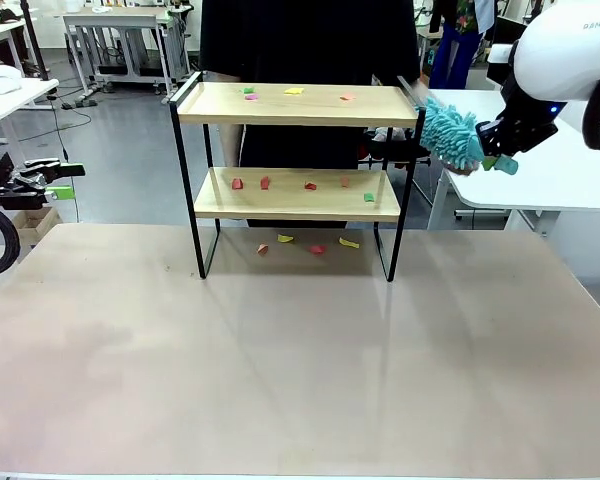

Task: Clean the shelf.
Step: Pick up the Duster handed by the human, then clean the specific section of the Shelf indicated by the human with the Duster.

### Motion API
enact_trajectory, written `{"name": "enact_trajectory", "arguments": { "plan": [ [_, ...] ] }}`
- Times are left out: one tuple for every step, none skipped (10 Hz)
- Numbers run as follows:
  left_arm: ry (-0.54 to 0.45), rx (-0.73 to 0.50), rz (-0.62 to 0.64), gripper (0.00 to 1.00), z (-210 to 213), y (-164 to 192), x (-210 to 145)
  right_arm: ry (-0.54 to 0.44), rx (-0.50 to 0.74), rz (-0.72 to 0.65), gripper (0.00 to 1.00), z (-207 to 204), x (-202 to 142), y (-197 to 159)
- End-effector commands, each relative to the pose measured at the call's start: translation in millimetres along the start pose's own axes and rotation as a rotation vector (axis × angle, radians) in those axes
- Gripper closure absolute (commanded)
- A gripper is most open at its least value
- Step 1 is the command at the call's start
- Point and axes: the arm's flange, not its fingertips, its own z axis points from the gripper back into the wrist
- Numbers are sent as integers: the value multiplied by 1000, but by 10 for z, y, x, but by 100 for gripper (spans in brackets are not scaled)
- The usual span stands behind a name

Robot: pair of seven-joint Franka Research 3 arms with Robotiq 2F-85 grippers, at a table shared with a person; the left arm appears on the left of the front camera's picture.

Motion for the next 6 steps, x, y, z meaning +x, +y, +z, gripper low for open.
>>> {"name": "enact_trajectory", "arguments": {
  "plan": [
    [8,-4,-6,0,-2,-3,12,-6,-1,11,100,25,12,-8],
    [8,-4,-6,0,-2,-3,12,-6,-1,11,100,25,12,-8],
    [8,-4,-6,0,-2,-3,12,-6,-1,11,100,25,12,-8],
    [8,-4,-6,0,-2,-3,12,-6,-1,11,100,25,12,-8],
    [8,-4,-6,0,-2,-3,12,-6,-1,11,100,25,12,-8],
    [8,-4,-6,0,-2,-3,12,-6,-1,11,100,25,12,-8]
  ]
}}
